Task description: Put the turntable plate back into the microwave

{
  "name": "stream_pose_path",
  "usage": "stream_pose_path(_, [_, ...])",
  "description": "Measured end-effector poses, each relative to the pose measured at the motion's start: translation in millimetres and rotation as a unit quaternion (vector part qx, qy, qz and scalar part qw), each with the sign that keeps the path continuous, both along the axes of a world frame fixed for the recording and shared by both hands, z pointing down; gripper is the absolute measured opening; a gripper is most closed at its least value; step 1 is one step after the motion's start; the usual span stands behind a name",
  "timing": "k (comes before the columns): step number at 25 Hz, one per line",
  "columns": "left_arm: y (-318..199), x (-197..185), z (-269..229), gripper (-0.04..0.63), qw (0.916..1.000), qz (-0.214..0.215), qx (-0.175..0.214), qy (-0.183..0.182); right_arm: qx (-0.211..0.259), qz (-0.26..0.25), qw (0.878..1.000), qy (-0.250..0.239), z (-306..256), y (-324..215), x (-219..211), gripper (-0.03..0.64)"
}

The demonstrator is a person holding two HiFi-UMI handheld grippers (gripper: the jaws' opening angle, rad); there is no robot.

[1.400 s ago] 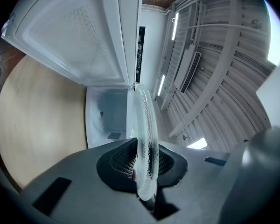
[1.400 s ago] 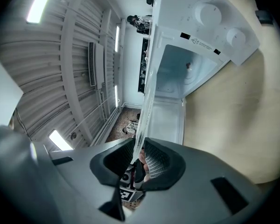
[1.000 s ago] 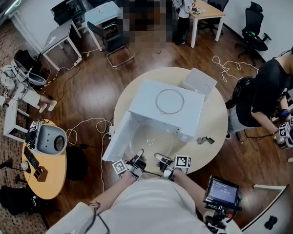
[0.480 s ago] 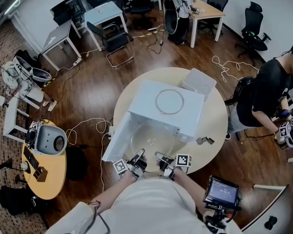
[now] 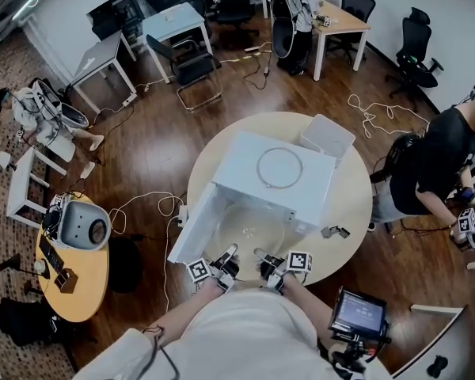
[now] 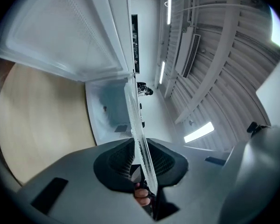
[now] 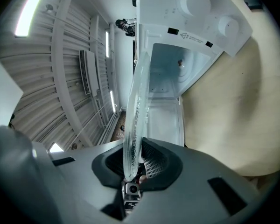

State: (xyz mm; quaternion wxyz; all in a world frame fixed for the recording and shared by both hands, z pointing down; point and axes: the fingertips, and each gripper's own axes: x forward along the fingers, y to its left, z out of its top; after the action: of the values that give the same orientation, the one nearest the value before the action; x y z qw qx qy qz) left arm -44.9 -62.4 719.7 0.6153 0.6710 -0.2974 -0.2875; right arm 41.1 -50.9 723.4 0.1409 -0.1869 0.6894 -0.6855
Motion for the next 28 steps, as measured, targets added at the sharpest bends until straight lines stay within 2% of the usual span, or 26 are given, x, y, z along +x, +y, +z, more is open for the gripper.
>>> stream_pose_path(3, [-2, -2, 3, 0.054, 0.9998, 0.001, 0.002, -0.019, -0.003, 0.004, 1.000, -0.008, -1, -4, -3, 0.041])
stream_pose_path(7, [-1, -5, 9, 0.077, 0.9997, -0.004, -0.018, -0.016, -0.007, 0.016, 1.000, 0.007, 8, -11, 1, 0.041])
stream_pose_path(13, [-3, -15, 20, 0.077, 0.9990, -0.008, -0.040, -0.020, -0.014, 0.024, 1.000, 0.008, 14, -19, -1, 0.041])
stream_pose_path(22, [-5, -27, 29, 0.077, 0.9978, 0.008, -0.054, -0.039, -0.010, 0.029, 0.999, 0.015, 24, -33, -14, 0.041])
stream_pose_path(28, [-6, -38, 38, 0.077, 0.9955, 0.021, -0.077, -0.051, -0.015, 0.046, 0.999, 0.021, 33, -45, -23, 0.041])
